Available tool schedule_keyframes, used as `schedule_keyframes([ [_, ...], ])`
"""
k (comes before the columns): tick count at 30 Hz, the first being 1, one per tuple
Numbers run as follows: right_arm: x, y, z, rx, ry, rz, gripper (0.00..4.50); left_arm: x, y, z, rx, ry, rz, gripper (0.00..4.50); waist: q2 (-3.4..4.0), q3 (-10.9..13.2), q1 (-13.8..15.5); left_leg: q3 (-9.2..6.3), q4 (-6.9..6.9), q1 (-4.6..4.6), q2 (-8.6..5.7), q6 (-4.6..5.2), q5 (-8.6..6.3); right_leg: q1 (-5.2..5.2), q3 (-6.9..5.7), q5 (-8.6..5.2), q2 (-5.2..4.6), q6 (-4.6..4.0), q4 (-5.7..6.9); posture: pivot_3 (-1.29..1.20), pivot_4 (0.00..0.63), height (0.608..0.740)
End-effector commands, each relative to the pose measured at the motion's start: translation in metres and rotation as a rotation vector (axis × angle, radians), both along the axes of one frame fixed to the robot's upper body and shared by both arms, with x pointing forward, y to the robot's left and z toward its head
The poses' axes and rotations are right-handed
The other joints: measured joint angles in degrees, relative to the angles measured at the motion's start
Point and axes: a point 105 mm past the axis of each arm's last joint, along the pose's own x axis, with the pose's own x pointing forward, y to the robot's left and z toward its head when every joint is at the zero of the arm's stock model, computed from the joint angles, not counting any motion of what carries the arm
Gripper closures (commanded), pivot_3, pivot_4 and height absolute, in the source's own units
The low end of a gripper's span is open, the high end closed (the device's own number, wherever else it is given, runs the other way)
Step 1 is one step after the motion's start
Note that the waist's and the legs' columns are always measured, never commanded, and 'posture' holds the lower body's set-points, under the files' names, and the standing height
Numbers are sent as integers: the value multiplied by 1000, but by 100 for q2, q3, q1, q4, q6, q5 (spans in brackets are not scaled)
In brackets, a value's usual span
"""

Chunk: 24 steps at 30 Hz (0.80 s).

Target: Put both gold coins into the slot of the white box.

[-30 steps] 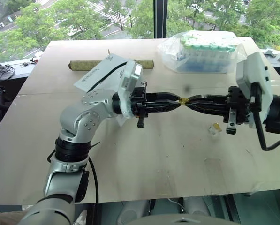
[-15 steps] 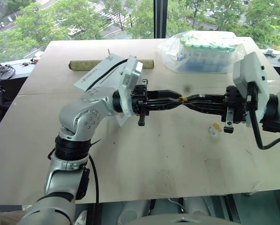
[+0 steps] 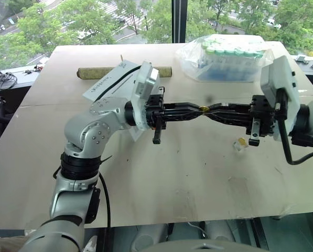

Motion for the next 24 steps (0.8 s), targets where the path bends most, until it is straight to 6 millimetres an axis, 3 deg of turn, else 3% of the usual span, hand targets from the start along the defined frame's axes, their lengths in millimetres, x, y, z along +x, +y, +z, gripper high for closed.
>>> schedule_keyframes([
  [1, -9, 7, 7, 21, -30, 60, 4500, -9, -7, 10, -20, -38, -53, 4451, 0, 0, -1, 0, 0, 0, 0, 0, 0, 0, 0, 0, 0, 0, 0, 0, 150, 740],
  [24, -9, 7, 13, 39, -55, 69, 4500, -7, -5, 7, -28, -62, -39, 4451, 0, 0, -1, 0, 0, 0, 0, 0, 0, 0, 0, 0, 0, 0, 0, 0, 150, 740],
])
